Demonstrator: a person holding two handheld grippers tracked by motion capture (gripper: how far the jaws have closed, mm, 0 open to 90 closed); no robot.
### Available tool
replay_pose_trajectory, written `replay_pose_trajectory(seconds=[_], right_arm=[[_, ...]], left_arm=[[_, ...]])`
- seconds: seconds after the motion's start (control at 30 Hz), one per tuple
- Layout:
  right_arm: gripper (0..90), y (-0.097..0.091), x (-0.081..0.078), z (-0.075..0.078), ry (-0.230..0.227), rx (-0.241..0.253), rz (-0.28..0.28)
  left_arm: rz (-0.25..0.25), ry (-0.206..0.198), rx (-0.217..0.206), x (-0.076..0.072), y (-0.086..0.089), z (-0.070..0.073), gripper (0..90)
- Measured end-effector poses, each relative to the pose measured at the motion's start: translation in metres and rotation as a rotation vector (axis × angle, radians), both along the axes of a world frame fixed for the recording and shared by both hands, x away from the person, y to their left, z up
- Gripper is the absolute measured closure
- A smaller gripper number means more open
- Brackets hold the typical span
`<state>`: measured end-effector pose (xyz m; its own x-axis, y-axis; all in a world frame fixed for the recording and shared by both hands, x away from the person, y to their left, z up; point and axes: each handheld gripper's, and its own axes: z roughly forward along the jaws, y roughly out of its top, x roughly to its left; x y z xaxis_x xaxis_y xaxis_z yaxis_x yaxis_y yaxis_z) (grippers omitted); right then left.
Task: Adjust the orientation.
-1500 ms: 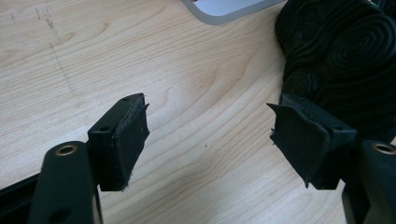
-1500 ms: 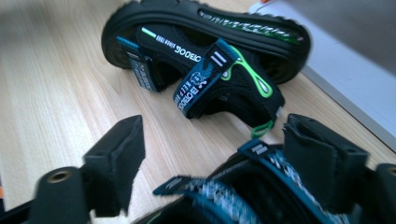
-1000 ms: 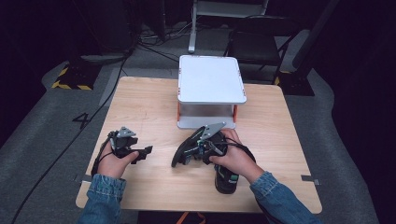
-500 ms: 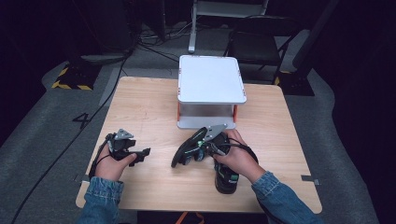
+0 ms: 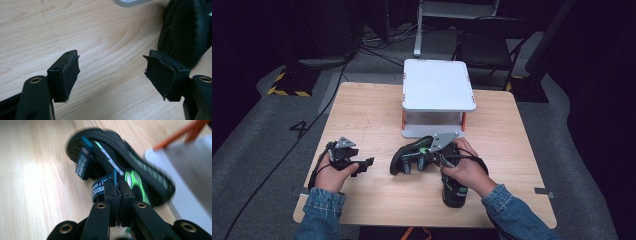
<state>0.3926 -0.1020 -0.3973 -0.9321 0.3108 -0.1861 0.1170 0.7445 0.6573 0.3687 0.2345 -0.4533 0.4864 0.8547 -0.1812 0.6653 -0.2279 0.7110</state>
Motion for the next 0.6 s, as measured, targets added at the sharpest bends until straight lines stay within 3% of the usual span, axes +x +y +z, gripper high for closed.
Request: replay_pose_trajectory(seconds=[0.27, 0.4, 0.6], right_arm=[[87.8, 0.019, 0.007, 0.009, -0.025, 0.056, -0.011], [87.6, 0.021, 0.019, 0.008, -0.018, 0.08, -0.067], [87.6, 0.011, 0.042, -0.012, -0.003, 0.034, -0.174]], left_arm=[[0.012, -0.001, -0.011, -0.002, 0.004, 0.0, 26.8], [0.007, 0.0, -0.009, -0.002, 0.005, 0.0, 26.9], [0.008, 0.0, -0.012, -0.002, 0.005, 0.0, 26.8]])
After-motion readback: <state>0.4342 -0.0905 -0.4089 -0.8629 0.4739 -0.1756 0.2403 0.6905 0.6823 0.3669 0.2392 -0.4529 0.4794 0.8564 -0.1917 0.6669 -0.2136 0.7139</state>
